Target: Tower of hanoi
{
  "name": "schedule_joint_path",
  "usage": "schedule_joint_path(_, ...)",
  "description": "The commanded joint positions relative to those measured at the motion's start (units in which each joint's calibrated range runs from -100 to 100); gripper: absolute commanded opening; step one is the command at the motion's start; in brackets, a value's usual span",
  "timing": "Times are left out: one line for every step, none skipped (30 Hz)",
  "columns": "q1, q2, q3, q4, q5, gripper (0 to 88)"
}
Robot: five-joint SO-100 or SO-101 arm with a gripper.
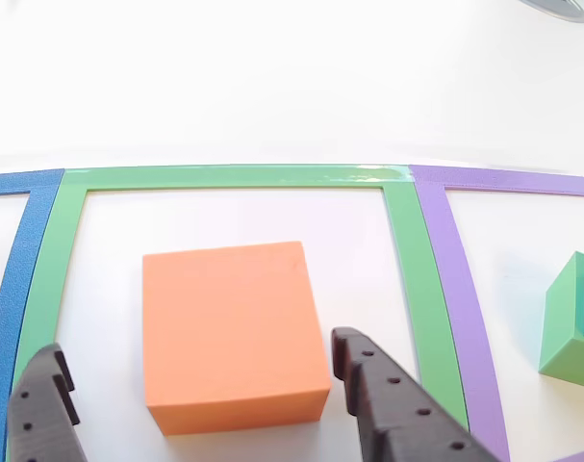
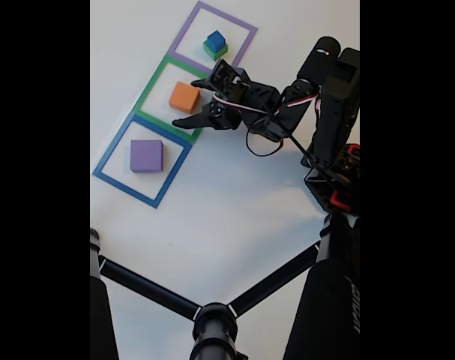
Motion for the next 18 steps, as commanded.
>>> schedule_joint_path(-0.1, -0.3, -0.1, -0.2, 0.0, 26.6)
schedule_joint_path(-0.1, -0.3, -0.1, -0.1, 0.0, 25.8)
schedule_joint_path(-0.1, -0.2, -0.1, 0.1, 0.0, 24.9)
schedule_joint_path(-0.1, -0.2, -0.1, 0.2, 0.0, 24.4)
schedule_joint_path(-0.1, -0.2, -0.1, 0.4, 0.0, 23.4)
schedule_joint_path(-0.1, -0.2, -0.1, 0.5, 0.0, 22.3)
schedule_joint_path(-0.1, -0.2, -0.1, 0.8, 0.0, 21.2)
schedule_joint_path(-0.1, -0.2, -0.1, 0.9, 0.0, 20.3)
schedule_joint_path(-0.1, -0.2, -0.1, 0.9, 0.0, 19.3)
schedule_joint_path(-0.2, -0.2, -0.1, 0.9, 0.0, 18.6)
schedule_joint_path(-0.2, -0.2, -0.1, 1.0, 0.0, 17.4)
schedule_joint_path(-0.3, -0.2, -0.1, 1.0, 0.0, 16.3)
schedule_joint_path(-0.3, -0.2, -0.1, 1.0, 0.0, 15.7)
schedule_joint_path(-0.3, -0.2, -0.1, 1.1, 0.0, 15.0)
schedule_joint_path(-0.3, -0.2, -0.2, 1.1, 0.0, 13.8)
schedule_joint_path(-0.4, -0.3, -0.2, 1.1, 0.0, 13.0)
schedule_joint_path(-0.4, -0.3, -0.2, 1.1, 0.0, 12.3)
schedule_joint_path(-0.4, -0.4, -0.2, 1.3, 0.0, 11.0)
